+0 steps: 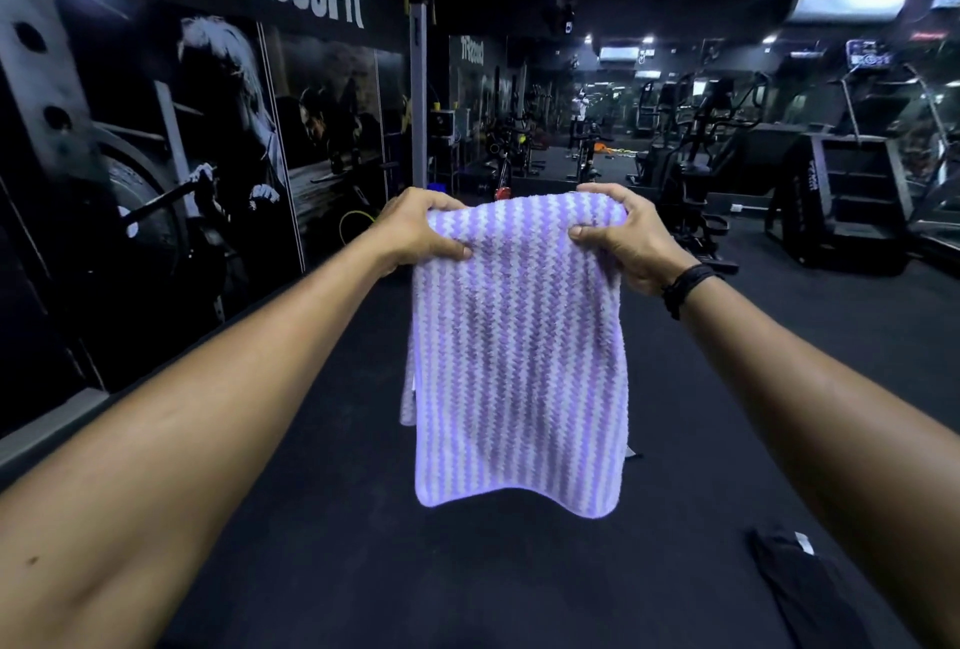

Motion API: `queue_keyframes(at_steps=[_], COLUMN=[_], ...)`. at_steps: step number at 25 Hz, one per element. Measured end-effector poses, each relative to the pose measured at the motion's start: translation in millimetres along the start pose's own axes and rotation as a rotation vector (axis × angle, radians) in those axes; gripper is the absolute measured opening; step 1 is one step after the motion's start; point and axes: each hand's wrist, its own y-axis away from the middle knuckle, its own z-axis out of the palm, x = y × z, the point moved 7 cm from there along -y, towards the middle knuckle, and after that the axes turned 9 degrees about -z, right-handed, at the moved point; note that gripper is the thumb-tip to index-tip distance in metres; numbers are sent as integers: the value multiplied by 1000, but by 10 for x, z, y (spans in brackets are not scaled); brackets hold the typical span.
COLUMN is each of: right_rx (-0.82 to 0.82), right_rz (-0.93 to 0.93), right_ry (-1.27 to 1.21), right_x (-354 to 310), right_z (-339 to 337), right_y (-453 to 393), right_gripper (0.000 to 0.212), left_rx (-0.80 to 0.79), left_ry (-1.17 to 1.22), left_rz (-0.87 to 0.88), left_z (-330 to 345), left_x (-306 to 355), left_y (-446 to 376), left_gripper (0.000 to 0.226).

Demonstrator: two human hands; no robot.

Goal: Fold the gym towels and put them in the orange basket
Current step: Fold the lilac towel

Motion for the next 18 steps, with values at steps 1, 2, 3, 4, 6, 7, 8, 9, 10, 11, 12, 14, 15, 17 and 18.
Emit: queue_keyframes(at_steps=[1,2,3,4,6,7,8,9,10,11,12,14,15,17,18], right_rx=[-3,-14,-30,-50,-75,-67,-45,-11,8,10,6,19,60,140,135], right_rz=[-6,-14,-22,-28,-52,-75,-87,-94,-106,-133,-149,-164,-193,-243,-242], right_ry=[5,32,77,152,340,467,629,769,812,785,644,345,262,109,21], right_x=[-10,-21,-31,-53,-35,-18,-18,-6,-18,-26,-63,-109,-148,-212,-219], right_z=[4,12,14,15,-23,-65,-115,-179,-208,-227,-209,-180,-185,-213,-228], right_y=[4,8,7,22,-12,-36,-44,-69,-78,-90,-64,-4,10,20,8], right_gripper=[42,34,27,23,22,17,13,13,16,21,24,19,15,12,17], left_rx=[25,48,70,98,163,184,186,174,142,118,117,139,135,110,93], left_ry=[-26,-60,-101,-156,-312,-381,-401,-363,-267,-153,-46,135,231,456,578], left_rz=[11,17,19,24,34,35,45,66,81,85,83,57,41,15,9], left_z=[-1,0,2,-1,-19,-29,-34,-41,-36,-35,-48,-101,-115,-122,-120], left_x=[21,40,57,74,93,97,101,113,116,117,113,97,95,127,146], left_y=[-6,-12,-17,-18,-14,-9,-14,-14,-18,-19,-25,-30,-23,15,39], left_gripper=[46,37,32,30,34,37,38,37,35,34,34,34,32,24,22])
